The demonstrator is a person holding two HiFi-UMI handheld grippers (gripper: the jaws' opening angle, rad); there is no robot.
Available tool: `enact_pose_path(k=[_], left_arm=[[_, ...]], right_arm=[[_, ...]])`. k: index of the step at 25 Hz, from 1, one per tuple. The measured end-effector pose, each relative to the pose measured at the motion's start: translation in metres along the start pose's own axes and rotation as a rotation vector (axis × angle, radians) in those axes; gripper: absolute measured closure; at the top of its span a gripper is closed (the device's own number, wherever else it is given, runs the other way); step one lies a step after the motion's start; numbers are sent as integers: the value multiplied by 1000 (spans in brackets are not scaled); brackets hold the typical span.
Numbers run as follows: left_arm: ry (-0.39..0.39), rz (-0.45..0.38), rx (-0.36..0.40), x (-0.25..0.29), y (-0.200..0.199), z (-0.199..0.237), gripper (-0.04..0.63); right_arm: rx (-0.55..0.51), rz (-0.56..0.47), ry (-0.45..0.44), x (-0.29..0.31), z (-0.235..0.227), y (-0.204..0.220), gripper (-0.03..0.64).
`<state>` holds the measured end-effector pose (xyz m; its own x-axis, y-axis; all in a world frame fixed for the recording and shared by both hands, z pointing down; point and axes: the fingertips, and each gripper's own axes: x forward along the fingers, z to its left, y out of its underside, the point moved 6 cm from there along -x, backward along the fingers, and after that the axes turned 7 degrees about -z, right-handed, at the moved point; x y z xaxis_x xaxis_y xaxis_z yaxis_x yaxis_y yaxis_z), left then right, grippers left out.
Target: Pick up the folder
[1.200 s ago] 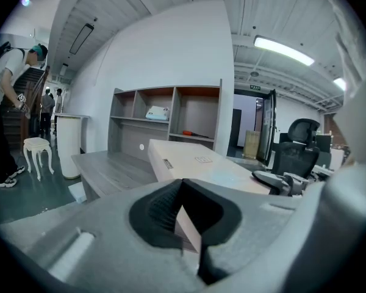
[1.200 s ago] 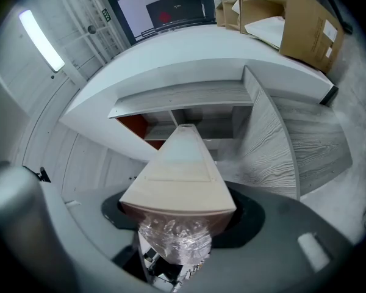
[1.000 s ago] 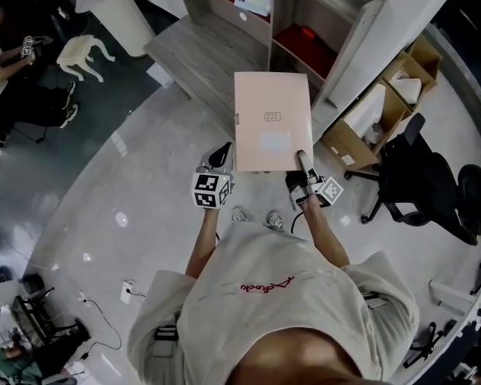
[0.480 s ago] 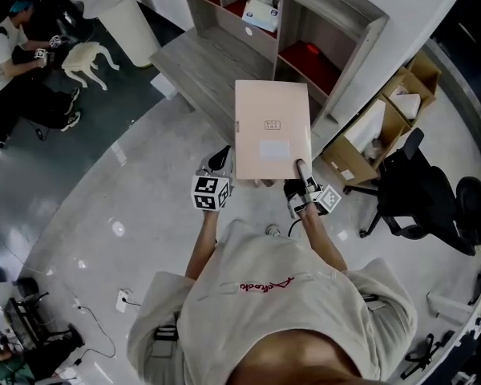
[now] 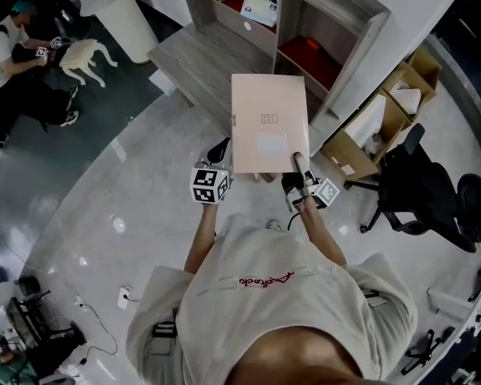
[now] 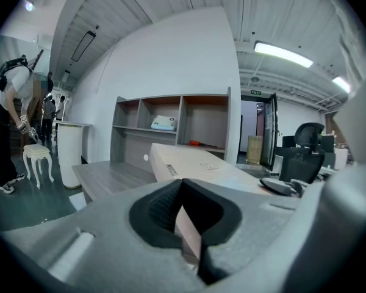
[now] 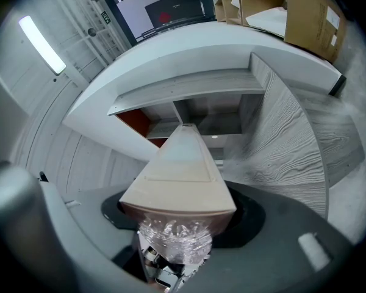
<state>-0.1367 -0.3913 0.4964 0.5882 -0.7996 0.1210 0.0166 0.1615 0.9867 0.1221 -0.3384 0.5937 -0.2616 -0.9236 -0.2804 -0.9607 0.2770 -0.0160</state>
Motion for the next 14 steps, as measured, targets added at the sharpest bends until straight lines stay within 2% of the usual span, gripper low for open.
enact_pose_path(k=[14], left_arm=[[11,8,12,-4,1,-7,597]], right_arm=[[19,-7,-19,-4,5,2,322]])
